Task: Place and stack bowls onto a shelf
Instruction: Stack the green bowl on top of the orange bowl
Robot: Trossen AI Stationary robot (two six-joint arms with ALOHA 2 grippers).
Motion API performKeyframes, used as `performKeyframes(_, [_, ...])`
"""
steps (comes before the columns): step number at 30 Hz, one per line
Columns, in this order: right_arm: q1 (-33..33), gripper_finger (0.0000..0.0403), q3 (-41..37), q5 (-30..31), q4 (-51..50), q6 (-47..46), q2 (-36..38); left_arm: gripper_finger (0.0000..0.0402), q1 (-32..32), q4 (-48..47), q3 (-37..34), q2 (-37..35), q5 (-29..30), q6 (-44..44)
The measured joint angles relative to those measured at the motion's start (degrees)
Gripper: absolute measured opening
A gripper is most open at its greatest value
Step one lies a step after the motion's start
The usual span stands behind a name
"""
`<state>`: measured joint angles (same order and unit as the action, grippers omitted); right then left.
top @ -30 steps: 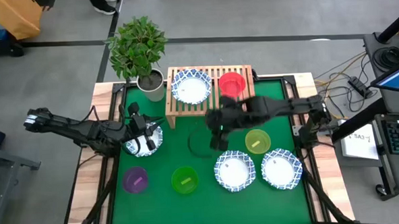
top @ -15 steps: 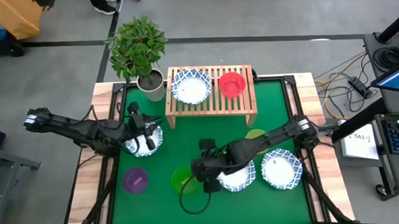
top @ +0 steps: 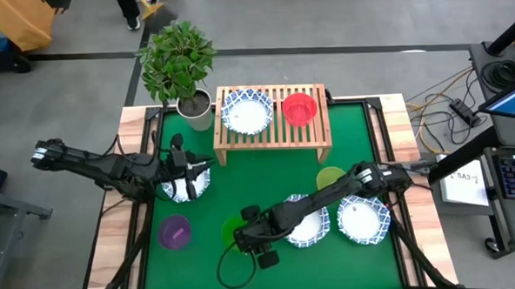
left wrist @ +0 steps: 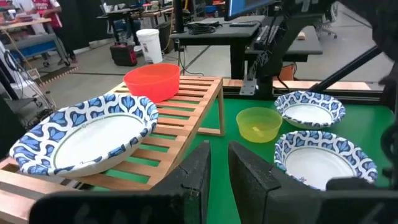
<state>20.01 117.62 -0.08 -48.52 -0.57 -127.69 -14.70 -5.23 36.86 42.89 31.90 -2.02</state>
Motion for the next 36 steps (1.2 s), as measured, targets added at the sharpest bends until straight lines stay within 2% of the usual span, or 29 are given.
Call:
performKeyframes(13, [-0.39,0.0118,-0.17,-0.61,1.76,3.29,-1.57,0.0039,0.00,-0.09,0.00,0.00,-0.01,-0.22])
performKeyframes(19, [-1.60,0.0107,-0.31,-4.68,3.06,3.67,-2.74,0.0039,0.00,-0.05,0.00,0.04,-0.02,-0.22])
performKeyframes(27, [-2.38,0.0094,-0.85,-4.96,4.36,3.71,-2.74,0.0039,0.00,0.00,0.00,0.04,-0.04,-0.22])
performKeyframes(30, [-2.45,0.0076,-1.00,-6.24,4.36,3.35,-2.97,0.0039,0.00,0.00,0.00,0.04,-0.04,-0.22])
performKeyframes(36, [-2.43,0.0015,-1.79,-7.48,5.13,3.71,-3.04,0.0039,0.00,0.00,0.00,0.04,-0.04,-0.22])
